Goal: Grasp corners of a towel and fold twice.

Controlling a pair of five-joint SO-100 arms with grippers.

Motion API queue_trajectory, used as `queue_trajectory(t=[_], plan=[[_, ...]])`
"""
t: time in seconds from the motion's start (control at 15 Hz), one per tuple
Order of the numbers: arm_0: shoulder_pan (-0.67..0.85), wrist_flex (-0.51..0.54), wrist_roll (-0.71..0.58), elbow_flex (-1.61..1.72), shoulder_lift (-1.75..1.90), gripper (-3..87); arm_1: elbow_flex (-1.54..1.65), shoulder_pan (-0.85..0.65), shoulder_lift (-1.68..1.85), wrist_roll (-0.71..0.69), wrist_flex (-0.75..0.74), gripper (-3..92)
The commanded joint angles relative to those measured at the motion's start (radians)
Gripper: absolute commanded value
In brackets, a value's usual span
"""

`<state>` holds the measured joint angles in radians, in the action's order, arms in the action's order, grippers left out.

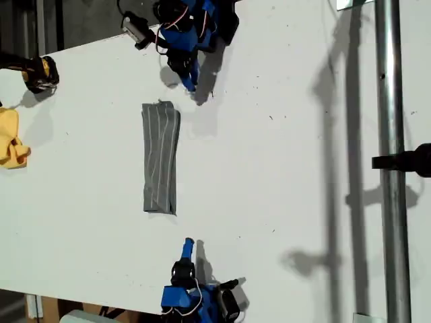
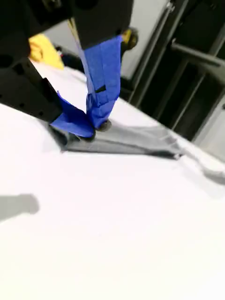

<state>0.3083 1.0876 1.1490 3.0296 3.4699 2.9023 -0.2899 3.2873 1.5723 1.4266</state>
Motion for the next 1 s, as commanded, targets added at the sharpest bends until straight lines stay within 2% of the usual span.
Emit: queue_trajectory(t=[0.0,0.07,0.13,0.27,0.33,0.4,0.53,0.6,0.73,0.8,0.93], plan=[[-0.006,0.060,0.219,0.095,0.002,2.7,-0.012,0.091,0.003,0.003,-0.008,18.8],[-0.012,0.179,0.342,0.092,0.003,2.9,-0.008,0.107,0.003,-0.008,-0.006,18.7],[-0.043,0.192,0.359,0.094,0.002,1.8,-0.009,0.117,0.003,-0.054,0.003,18.7],[-0.426,0.196,0.723,0.092,0.003,0.0,-0.008,0.124,0.003,-0.069,0.003,18.5],[-0.597,0.196,0.595,0.092,0.003,0.0,-0.008,0.124,0.003,-0.069,0.003,18.5],[-0.739,0.196,0.334,0.092,0.003,0.0,-0.008,0.123,0.003,-0.069,0.003,18.5],[-0.966,0.196,0.571,0.092,0.003,0.1,-0.008,0.124,0.003,-0.069,0.003,18.5],[-1.028,0.196,0.413,0.092,0.003,0.1,-0.008,0.124,0.003,-0.069,0.003,18.5],[-1.086,0.192,-0.245,0.094,0.003,-0.3,-0.008,0.124,0.003,-0.069,0.003,18.5],[-1.089,0.183,-0.282,0.094,0.003,-0.2,-0.008,0.124,0.003,-0.069,0.003,18.5],[-1.085,0.192,-0.232,0.094,0.003,-0.3,-0.008,0.124,0.003,-0.069,0.003,18.5]])
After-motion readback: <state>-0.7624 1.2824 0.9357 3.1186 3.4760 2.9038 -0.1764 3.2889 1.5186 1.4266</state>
